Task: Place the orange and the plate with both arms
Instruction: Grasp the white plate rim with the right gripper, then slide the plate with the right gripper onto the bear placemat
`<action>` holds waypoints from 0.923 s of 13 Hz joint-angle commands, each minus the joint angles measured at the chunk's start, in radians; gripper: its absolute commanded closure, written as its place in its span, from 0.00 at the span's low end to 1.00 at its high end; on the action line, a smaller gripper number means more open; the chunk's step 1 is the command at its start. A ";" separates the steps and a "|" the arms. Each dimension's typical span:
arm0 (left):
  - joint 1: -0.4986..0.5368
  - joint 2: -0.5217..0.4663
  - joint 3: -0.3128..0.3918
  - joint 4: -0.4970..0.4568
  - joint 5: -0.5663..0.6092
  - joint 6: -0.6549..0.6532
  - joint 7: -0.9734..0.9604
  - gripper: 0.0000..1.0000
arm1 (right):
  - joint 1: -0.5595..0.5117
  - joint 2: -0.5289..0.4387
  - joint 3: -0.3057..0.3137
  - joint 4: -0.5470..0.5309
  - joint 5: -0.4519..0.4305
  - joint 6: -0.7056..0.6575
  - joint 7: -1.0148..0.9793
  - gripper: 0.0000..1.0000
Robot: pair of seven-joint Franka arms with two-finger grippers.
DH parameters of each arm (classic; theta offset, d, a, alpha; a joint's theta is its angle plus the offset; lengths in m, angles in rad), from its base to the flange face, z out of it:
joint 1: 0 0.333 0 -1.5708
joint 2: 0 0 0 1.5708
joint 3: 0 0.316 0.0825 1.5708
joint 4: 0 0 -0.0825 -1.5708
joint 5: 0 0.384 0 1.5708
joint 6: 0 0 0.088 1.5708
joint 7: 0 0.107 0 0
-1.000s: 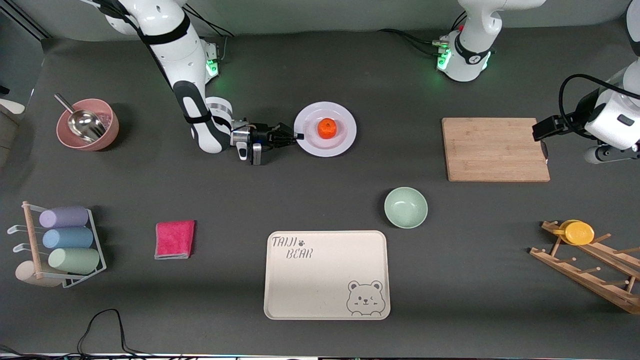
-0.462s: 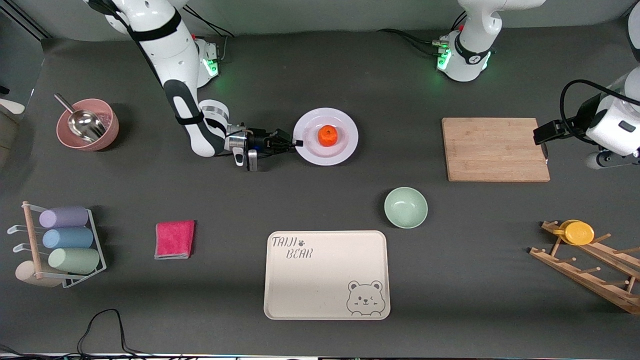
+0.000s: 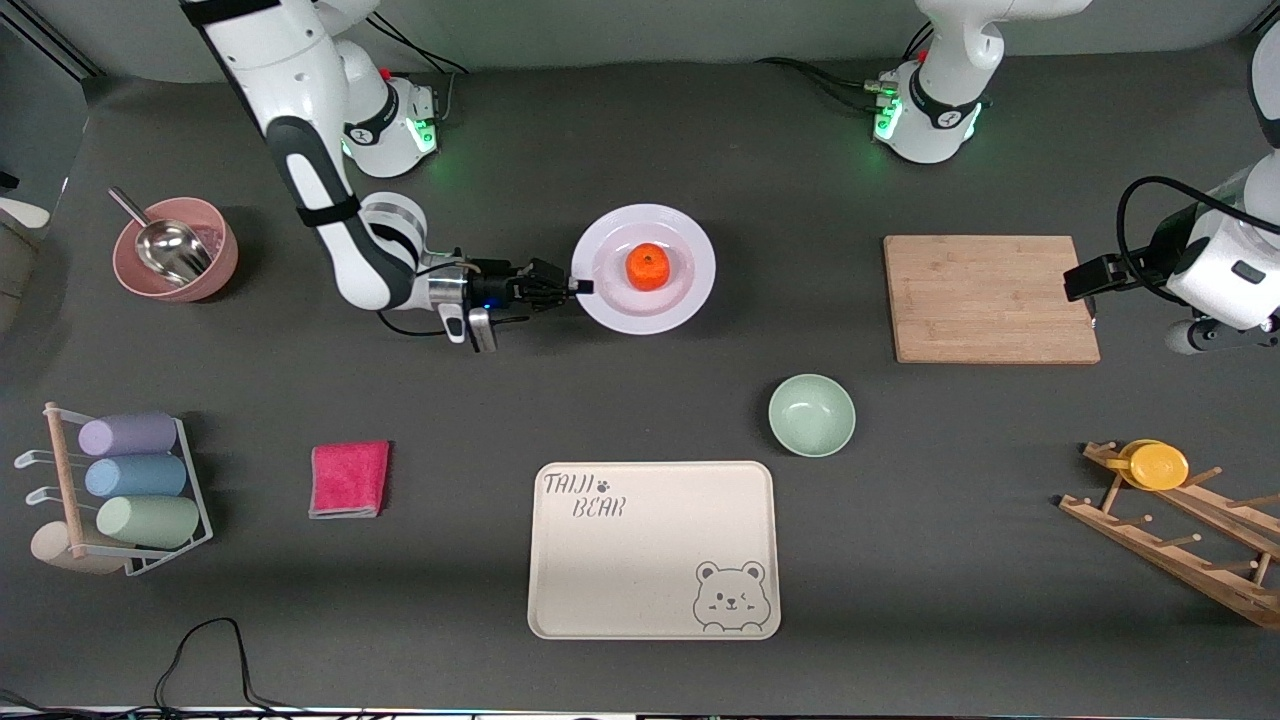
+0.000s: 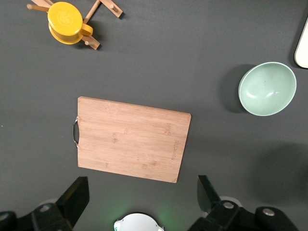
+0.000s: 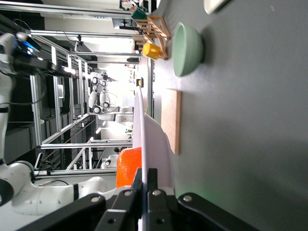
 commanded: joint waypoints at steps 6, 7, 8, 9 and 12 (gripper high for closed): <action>-0.002 0.009 -0.010 0.030 0.007 -0.027 -0.008 0.00 | -0.028 0.236 -0.062 0.496 -0.109 0.058 0.291 1.00; -0.003 0.009 -0.010 0.030 0.007 -0.029 -0.008 0.00 | -0.028 0.284 -0.081 0.577 -0.109 0.058 0.332 1.00; -0.002 0.009 -0.010 0.030 0.007 -0.029 -0.008 0.00 | -0.028 0.328 -0.095 0.657 -0.109 0.058 0.372 1.00; 0.000 0.009 -0.010 0.030 0.007 -0.030 -0.008 0.00 | -0.031 0.377 -0.107 0.744 -0.105 0.057 0.415 1.00; 0.000 0.009 -0.010 0.030 0.007 -0.042 -0.008 0.00 | -0.064 0.531 -0.115 1.013 -0.104 0.058 0.550 1.00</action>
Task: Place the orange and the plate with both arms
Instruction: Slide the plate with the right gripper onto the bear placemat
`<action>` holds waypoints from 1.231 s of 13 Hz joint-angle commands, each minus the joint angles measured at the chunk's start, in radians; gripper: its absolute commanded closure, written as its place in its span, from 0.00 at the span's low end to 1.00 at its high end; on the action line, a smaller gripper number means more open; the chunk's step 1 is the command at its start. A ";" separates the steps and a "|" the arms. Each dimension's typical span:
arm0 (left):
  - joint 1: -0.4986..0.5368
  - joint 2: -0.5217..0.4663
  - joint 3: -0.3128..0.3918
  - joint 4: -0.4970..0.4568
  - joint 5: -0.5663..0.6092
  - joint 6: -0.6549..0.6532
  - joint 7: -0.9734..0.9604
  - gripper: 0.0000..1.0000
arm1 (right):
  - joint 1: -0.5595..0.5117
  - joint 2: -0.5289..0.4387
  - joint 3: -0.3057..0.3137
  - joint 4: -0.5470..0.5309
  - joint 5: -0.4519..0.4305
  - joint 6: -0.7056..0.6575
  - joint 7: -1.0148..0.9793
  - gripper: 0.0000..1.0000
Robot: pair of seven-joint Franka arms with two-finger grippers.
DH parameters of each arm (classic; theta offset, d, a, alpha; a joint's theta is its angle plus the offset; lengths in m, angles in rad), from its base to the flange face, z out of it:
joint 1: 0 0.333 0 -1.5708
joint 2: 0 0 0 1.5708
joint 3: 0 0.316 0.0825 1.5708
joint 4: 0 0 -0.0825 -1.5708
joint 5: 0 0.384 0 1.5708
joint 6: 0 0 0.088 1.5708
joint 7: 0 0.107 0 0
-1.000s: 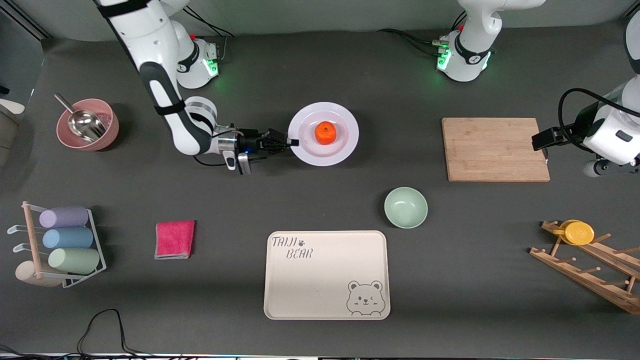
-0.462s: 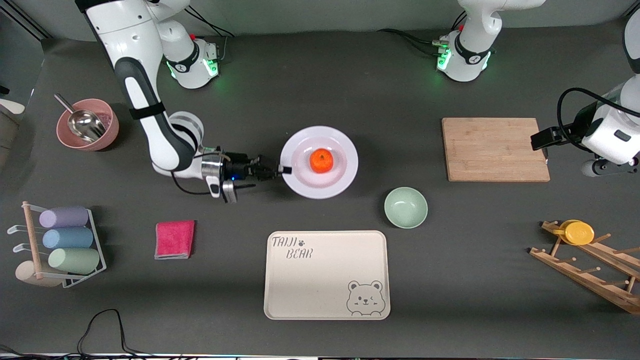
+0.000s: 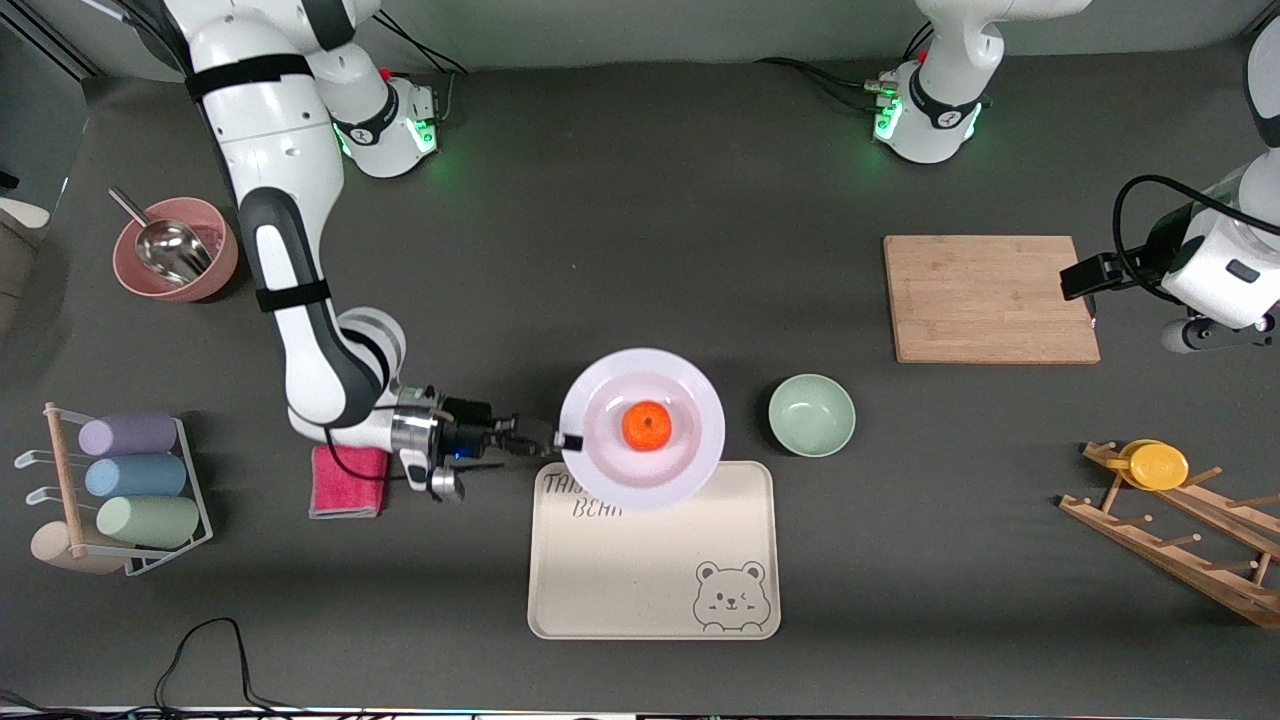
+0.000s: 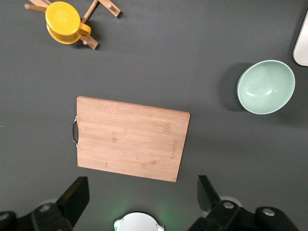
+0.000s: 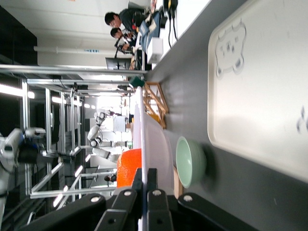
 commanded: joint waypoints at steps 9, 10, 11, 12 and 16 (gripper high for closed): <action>-0.001 0.010 -0.003 0.027 0.007 -0.038 -0.008 0.00 | -0.082 0.418 -0.001 0.644 0.002 0.110 0.197 1.00; -0.003 0.010 -0.003 0.027 0.007 -0.038 -0.008 0.00 | -0.081 0.425 -0.001 0.641 0.011 0.110 0.197 1.00; -0.003 0.010 -0.003 0.027 0.007 -0.038 -0.008 0.00 | -0.077 0.429 -0.001 0.632 0.014 0.110 0.191 1.00; -0.003 0.013 -0.003 0.027 0.007 -0.038 -0.008 0.00 | -0.077 0.441 -0.001 0.624 0.016 0.105 0.184 1.00; -0.003 0.013 -0.003 0.027 0.007 -0.049 -0.008 0.00 | -0.074 0.447 0.025 0.563 0.019 0.095 0.148 1.00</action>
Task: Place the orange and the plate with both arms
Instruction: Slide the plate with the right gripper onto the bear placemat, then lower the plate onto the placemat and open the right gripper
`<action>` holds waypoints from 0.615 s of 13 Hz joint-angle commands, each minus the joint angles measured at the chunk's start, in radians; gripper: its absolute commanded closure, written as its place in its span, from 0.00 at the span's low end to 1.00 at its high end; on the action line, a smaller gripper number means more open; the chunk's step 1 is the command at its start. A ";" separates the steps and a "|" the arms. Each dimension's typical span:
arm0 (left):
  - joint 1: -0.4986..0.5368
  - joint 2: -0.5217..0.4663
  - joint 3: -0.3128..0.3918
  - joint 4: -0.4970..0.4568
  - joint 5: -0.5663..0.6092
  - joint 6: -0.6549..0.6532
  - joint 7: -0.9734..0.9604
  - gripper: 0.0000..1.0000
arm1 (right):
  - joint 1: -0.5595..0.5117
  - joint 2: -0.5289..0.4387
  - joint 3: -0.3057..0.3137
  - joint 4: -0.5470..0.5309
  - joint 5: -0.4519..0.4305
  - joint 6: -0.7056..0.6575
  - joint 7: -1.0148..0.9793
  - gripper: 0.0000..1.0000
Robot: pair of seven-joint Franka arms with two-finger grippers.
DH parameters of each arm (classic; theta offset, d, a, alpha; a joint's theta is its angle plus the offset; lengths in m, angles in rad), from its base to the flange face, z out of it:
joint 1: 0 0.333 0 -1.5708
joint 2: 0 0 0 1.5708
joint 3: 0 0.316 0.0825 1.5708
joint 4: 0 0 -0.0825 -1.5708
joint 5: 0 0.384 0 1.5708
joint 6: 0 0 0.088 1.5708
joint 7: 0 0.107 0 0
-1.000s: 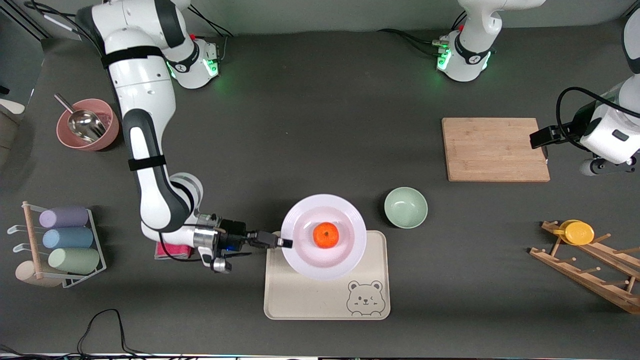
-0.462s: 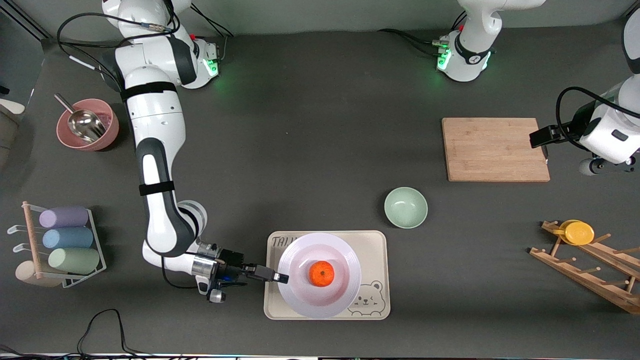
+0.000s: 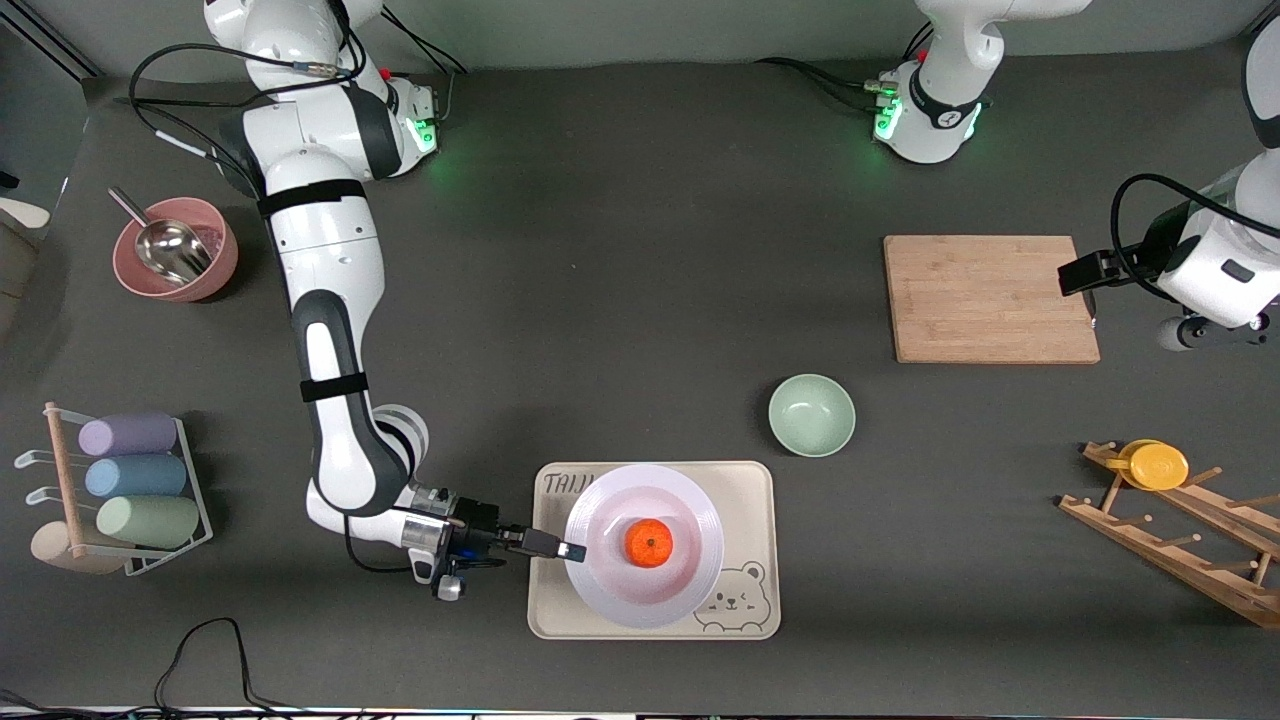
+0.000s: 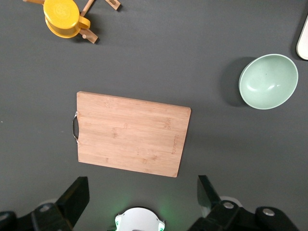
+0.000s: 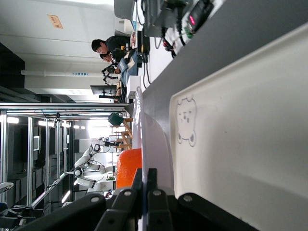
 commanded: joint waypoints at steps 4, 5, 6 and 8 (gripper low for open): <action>-0.003 0.017 -0.001 0.027 0.007 -0.029 -0.008 0.00 | 0.000 0.026 0.036 -0.038 0.019 -0.005 -0.086 1.00; -0.003 0.017 -0.001 0.027 0.007 -0.029 -0.008 0.00 | 0.000 0.036 0.037 -0.038 0.018 -0.004 -0.098 1.00; -0.003 0.017 -0.001 0.027 0.007 -0.029 -0.006 0.00 | 0.000 0.040 0.037 -0.038 0.018 0.004 -0.124 1.00; -0.002 0.017 -0.001 0.027 0.007 -0.031 -0.008 0.00 | 0.000 0.050 0.039 -0.035 0.019 0.007 -0.146 1.00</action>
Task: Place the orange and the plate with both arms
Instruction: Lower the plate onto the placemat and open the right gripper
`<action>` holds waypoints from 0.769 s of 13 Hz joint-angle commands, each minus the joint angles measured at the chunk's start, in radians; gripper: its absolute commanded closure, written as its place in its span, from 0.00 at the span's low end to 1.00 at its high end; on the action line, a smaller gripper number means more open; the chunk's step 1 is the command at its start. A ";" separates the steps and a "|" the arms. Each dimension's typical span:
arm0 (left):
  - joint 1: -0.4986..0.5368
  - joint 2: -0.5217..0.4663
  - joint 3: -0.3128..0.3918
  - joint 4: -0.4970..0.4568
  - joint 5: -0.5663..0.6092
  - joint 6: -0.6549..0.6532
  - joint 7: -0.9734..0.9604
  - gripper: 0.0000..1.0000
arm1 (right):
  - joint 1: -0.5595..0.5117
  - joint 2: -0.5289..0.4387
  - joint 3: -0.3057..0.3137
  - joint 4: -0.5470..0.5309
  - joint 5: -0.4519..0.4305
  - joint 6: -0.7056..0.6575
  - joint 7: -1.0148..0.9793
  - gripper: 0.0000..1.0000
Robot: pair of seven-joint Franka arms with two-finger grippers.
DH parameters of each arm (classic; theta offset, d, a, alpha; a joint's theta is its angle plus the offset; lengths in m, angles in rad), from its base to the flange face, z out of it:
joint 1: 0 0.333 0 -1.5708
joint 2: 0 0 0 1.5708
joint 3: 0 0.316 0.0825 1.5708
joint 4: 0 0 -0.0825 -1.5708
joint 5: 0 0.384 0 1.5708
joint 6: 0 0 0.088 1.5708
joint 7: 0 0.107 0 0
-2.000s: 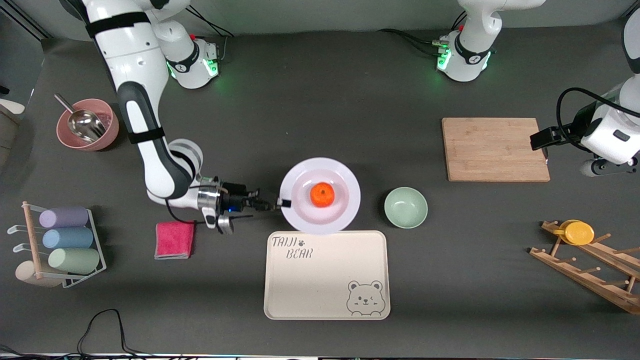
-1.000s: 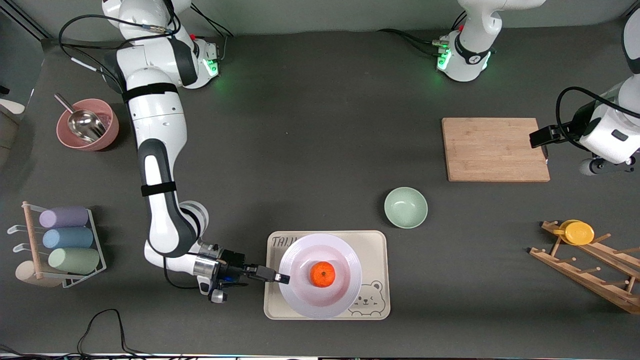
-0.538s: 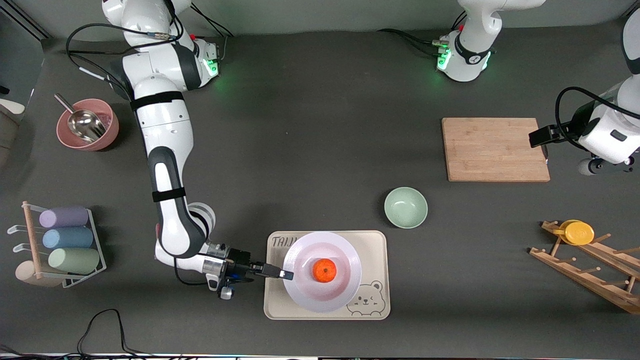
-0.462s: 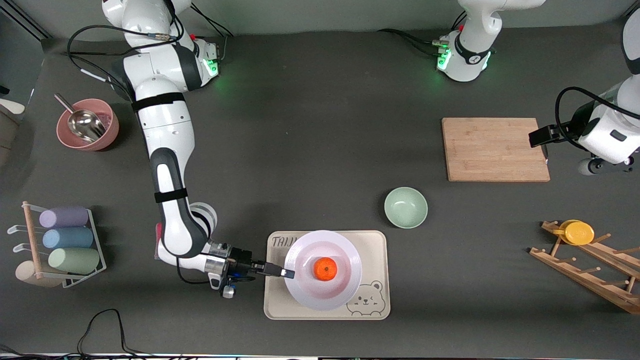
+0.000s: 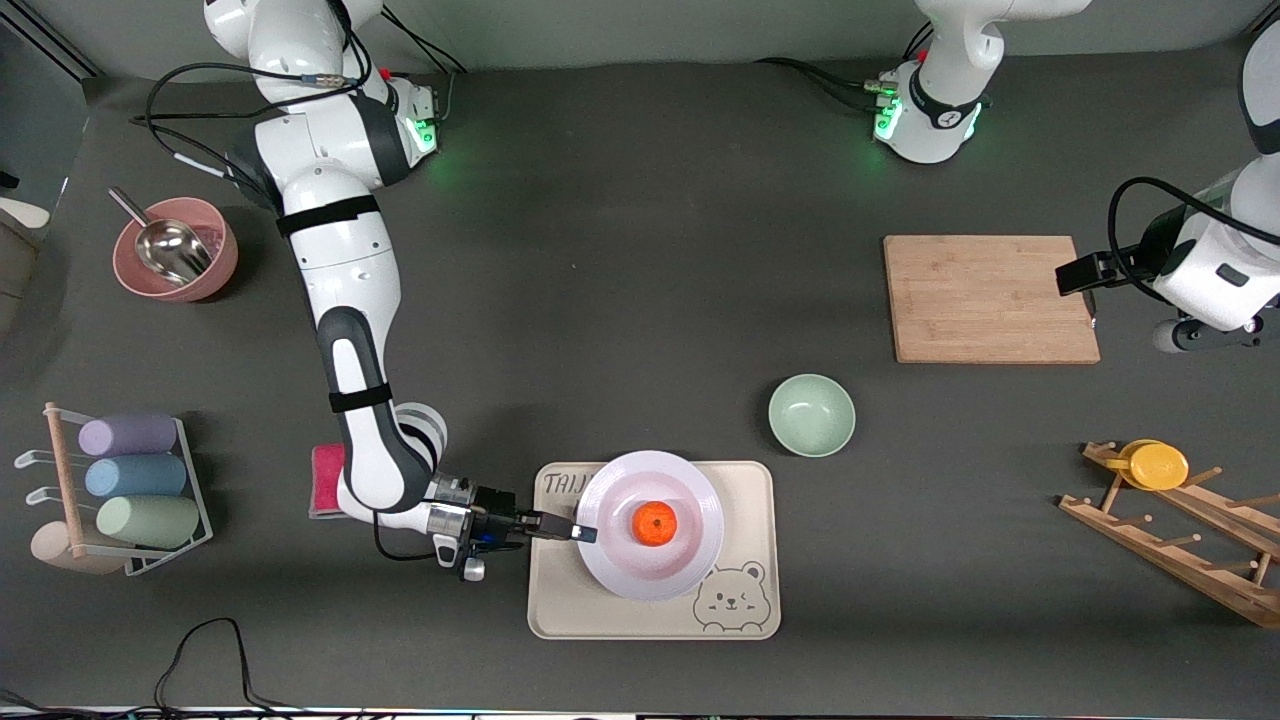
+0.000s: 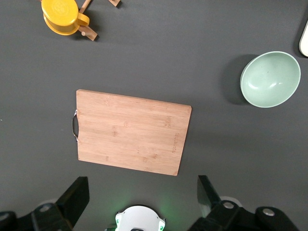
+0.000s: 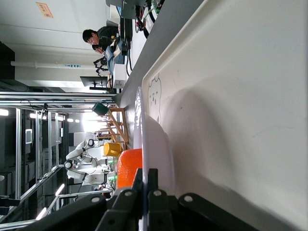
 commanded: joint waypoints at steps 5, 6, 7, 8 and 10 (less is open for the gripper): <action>-0.002 0.010 -0.001 0.027 0.007 -0.026 -0.006 0.00 | 0.002 0.017 0.012 0.000 0.025 0.029 -0.113 1.00; -0.002 0.010 -0.001 0.027 0.007 -0.026 -0.005 0.00 | 0.000 0.016 0.012 0.000 0.024 0.031 -0.105 0.81; 0.000 0.010 -0.001 0.027 0.007 -0.026 -0.003 0.00 | 0.000 0.014 0.010 0.000 0.019 0.031 -0.104 0.68; 0.000 0.010 -0.001 0.027 0.007 -0.026 -0.003 0.00 | 0.000 0.012 0.010 0.000 0.014 0.031 -0.102 0.53; 0.005 0.011 -0.001 0.027 0.005 -0.020 -0.003 0.00 | 0.000 0.003 0.010 0.000 0.014 0.031 -0.097 0.52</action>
